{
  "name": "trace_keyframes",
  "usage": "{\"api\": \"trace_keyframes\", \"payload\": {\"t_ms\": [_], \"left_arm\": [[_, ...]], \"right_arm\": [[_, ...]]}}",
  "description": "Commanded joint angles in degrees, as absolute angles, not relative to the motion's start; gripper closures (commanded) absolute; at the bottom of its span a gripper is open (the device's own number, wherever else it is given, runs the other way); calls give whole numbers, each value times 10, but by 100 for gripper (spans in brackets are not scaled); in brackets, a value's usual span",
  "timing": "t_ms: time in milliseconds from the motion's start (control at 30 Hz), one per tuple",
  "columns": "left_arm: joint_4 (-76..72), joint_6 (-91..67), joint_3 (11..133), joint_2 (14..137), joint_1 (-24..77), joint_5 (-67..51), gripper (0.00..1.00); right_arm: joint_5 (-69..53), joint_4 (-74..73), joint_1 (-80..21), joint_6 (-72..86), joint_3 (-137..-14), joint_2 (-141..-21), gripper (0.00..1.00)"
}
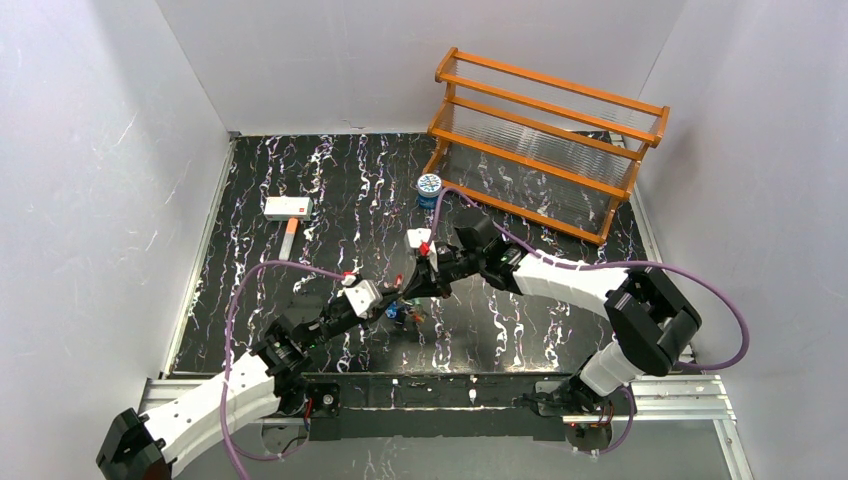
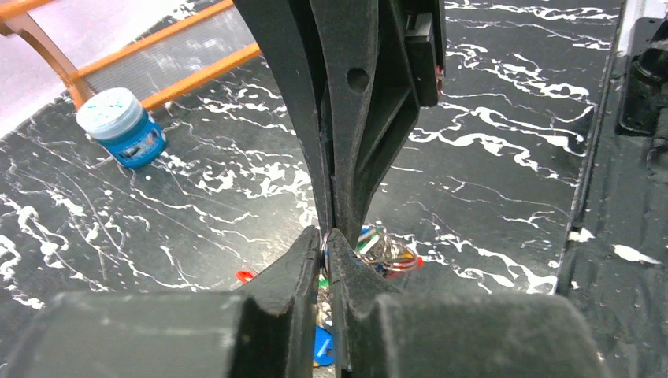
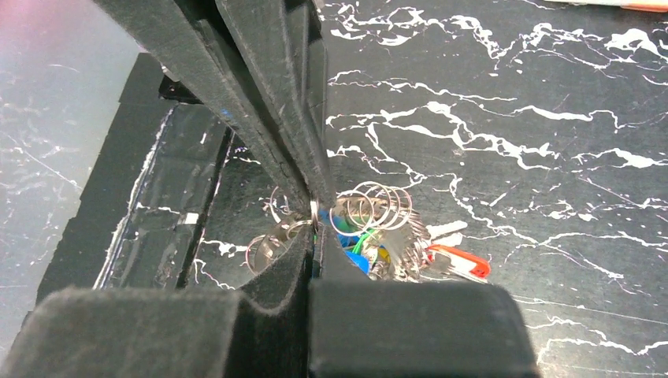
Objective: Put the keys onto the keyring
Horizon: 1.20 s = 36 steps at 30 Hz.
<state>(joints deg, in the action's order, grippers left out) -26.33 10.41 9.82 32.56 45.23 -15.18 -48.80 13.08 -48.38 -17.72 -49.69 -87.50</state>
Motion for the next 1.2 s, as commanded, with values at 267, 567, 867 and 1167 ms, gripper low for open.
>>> {"api": "trace_keyframes", "payload": {"t_ms": [267, 567, 867, 1167], "left_arm": [[-81, 174, 193, 297, 454, -54, 66], [11, 221, 240, 307, 454, -92, 67], [105, 254, 277, 303, 454, -155, 65], [89, 257, 263, 324, 454, -212, 68]], "right_arm": [[-378, -112, -495, -310, -616, -863, 99], [-293, -197, -553, -347, -685, -887, 99], [-314, -179, -587, -339, -703, -920, 99], [-334, -154, -591, -328, -700, -923, 99]]}}
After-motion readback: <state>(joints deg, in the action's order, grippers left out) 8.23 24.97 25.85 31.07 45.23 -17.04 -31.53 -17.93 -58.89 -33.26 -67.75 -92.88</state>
